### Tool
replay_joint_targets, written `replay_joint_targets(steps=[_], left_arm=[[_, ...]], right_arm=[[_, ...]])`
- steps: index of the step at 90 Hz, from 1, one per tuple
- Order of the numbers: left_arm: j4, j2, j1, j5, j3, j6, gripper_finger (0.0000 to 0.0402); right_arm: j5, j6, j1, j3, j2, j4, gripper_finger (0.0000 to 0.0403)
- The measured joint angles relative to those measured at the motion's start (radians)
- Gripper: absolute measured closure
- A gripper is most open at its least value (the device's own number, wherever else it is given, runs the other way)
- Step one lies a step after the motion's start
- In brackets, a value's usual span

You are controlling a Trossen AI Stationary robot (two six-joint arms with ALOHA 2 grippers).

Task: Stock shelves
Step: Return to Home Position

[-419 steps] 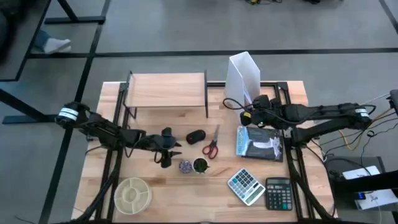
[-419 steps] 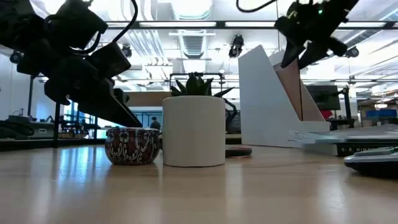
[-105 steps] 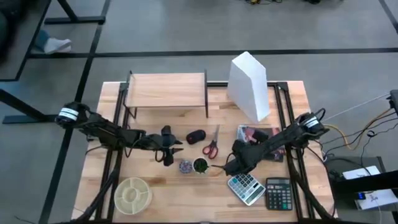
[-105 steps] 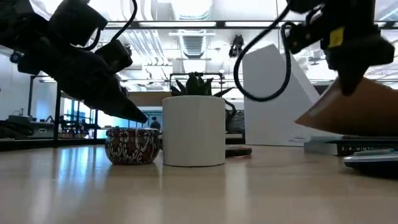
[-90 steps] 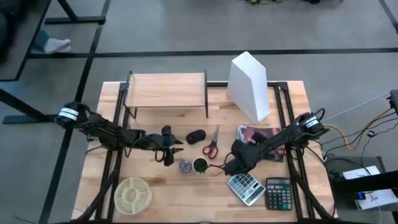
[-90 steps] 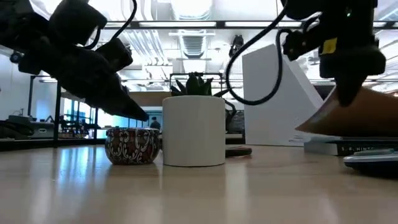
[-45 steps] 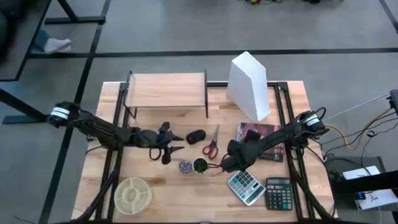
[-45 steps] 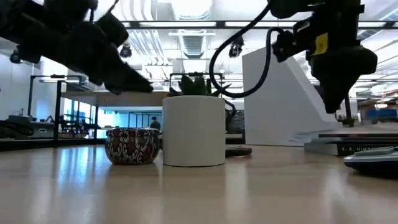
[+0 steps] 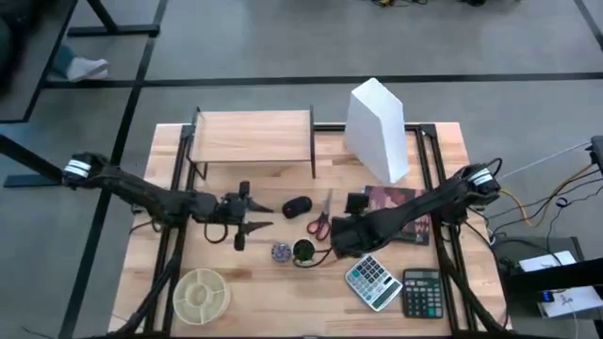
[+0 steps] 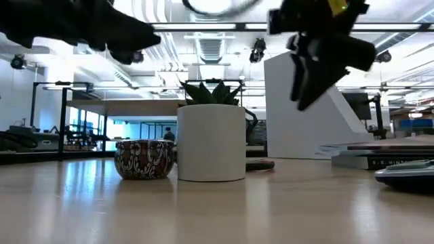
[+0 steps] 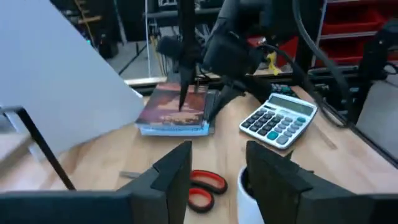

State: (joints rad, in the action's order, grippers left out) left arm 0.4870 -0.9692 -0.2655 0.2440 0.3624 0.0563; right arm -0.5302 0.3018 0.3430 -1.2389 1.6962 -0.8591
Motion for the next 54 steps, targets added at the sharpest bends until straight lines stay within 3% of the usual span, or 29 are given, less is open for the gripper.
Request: replay_joint_targets(steps=[27,47,54], left_arm=[[-0.039,0.235,0.001,0.014,-0.14,0.047,0.0294],[-0.038,0.453,0.002,0.208,-0.265,0.053,0.0301],[-0.042,0.51,0.001,0.219,-0.302,0.047,0.03]], right_arm=[[0.036,-0.059,-0.053,0.381,-0.309,0.422,0.022],[0.037,-0.145,-0.056,0.644,-0.613,0.742,0.0244],[0.048,-0.187,-0.056,0.725,-0.726,0.833,0.0254]])
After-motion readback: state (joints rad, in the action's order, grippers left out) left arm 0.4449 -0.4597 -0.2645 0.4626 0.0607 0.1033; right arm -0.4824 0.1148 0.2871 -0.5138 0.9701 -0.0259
